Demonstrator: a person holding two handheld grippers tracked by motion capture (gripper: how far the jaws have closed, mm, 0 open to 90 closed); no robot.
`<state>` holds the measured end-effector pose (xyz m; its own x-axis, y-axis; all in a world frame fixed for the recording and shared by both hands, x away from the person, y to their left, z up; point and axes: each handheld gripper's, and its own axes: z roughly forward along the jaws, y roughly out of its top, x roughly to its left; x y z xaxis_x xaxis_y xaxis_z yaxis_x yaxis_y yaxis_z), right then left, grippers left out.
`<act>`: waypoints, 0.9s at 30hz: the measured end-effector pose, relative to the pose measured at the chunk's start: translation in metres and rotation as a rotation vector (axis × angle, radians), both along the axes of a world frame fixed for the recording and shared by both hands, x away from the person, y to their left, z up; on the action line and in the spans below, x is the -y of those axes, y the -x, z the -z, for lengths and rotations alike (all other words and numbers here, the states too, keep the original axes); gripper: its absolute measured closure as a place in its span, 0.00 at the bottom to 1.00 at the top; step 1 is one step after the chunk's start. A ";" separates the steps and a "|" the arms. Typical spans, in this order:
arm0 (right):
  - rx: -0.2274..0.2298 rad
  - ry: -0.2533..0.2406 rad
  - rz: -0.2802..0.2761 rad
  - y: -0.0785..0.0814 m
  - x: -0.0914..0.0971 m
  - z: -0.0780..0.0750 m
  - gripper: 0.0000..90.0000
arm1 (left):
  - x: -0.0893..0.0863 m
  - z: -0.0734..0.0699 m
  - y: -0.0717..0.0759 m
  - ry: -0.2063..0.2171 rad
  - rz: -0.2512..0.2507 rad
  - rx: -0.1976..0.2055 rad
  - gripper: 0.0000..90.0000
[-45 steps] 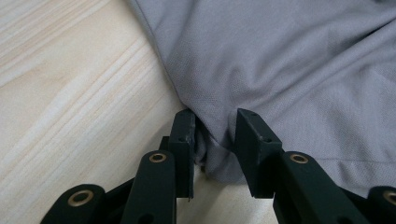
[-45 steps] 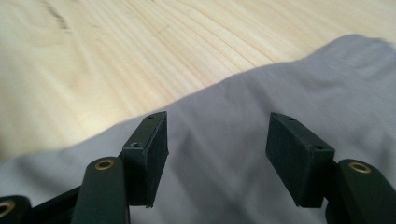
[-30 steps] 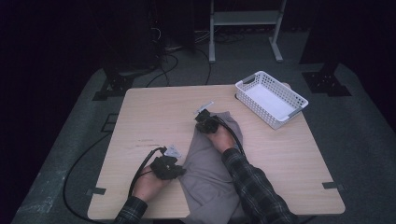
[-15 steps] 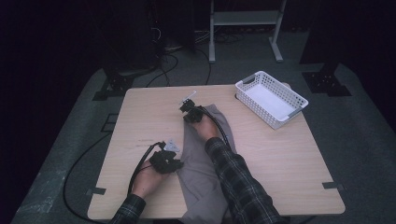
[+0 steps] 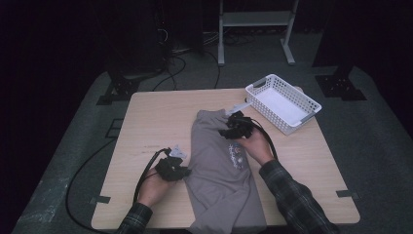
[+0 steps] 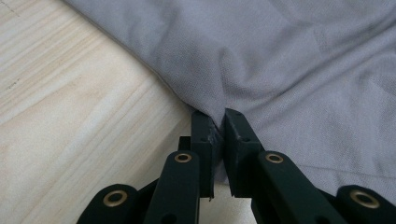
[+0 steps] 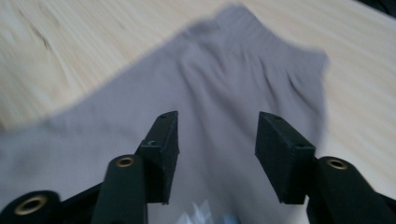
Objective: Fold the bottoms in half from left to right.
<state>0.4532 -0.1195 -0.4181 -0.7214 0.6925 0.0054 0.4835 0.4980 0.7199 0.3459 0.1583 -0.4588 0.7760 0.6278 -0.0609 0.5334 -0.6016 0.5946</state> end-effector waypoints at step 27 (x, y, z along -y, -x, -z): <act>-0.076 0.018 -0.006 0.099 0.058 0.053 0.91 | -0.004 0.001 0.003 0.002 -0.007 0.002 0.93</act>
<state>0.3547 -0.1777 -0.4710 -0.7239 0.6883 0.0474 0.5329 0.5142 0.6720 0.3425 0.1622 -0.4593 0.7716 0.6332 -0.0608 0.5364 -0.5964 0.5971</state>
